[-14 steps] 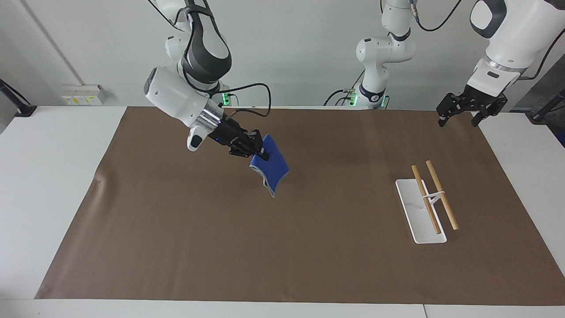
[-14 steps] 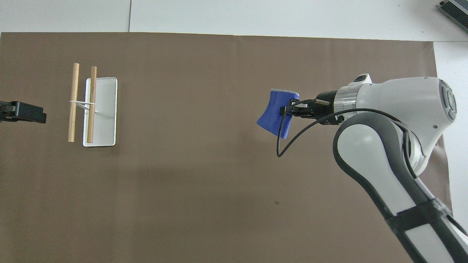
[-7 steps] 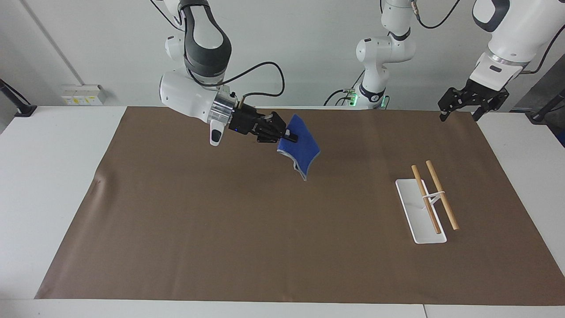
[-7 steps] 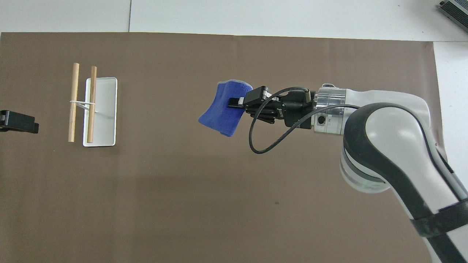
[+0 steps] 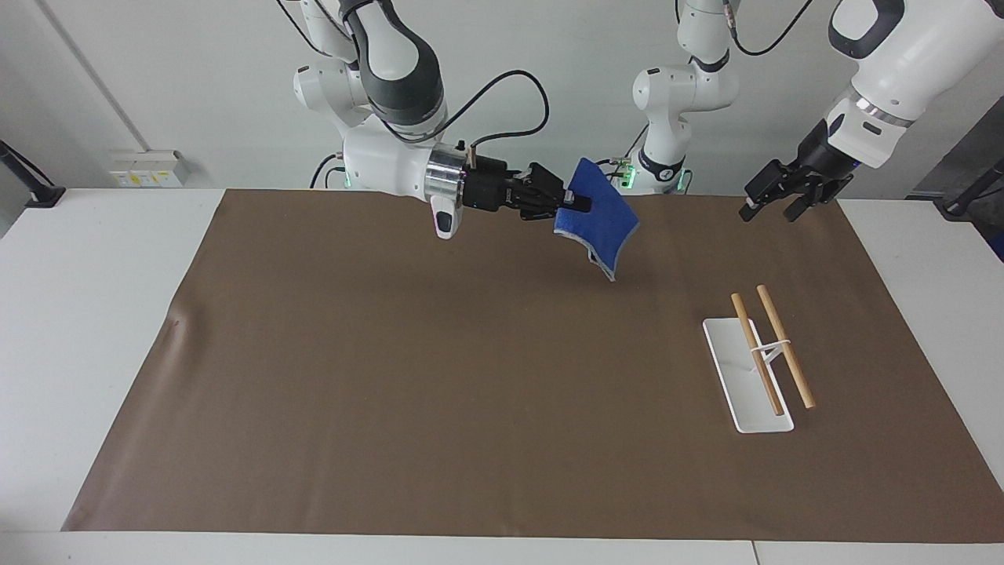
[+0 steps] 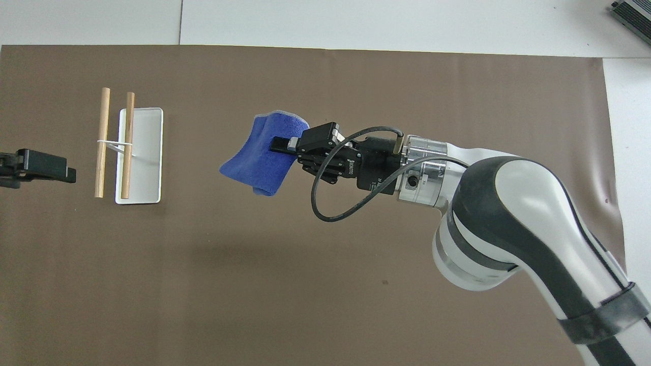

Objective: Right arm passes towel to left arm to hang
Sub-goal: 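Hold the towel out while the left gripper reaches and grasps it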

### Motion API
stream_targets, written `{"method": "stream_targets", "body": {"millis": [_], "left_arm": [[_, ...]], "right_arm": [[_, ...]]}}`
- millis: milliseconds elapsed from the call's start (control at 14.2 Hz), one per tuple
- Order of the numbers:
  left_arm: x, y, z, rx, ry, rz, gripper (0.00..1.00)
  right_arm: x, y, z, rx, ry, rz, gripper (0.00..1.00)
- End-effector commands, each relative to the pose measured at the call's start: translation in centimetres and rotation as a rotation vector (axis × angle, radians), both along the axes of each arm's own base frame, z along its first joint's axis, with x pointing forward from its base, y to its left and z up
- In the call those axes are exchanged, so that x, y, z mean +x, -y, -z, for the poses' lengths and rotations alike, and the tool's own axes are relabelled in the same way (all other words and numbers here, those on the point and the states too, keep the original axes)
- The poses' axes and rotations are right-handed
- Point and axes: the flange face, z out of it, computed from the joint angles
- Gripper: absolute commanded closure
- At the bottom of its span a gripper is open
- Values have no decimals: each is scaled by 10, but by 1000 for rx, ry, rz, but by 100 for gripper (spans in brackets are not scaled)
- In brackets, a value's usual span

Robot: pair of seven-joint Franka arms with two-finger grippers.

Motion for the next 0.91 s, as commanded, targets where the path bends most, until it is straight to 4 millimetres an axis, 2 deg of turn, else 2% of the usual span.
{"method": "stream_targets", "body": {"millis": [0,140,351,421,562,702,843], "left_arm": [[-15,26,2,-82,-38,-154,0],[-22,45,8,-154,-76,-261,0],[-37,59,22,-272,-163,-470,0],[-35,60,23,-298,-194,-544,0],[-40,82,20,-317,-230,-589,0],[-48,101,27,-332,-224,-642,0],[-53,110,36,-348,-200,-674,0]], "right_arm": [[-6,-6,4,31,21,27,100],[-5,-5,5,48,23,37,100],[-6,-8,5,52,22,30,100],[-10,-13,5,51,21,22,100],[-10,-13,6,50,18,23,100],[-10,-13,6,49,19,22,100],[-10,-13,6,47,19,25,100]]}}
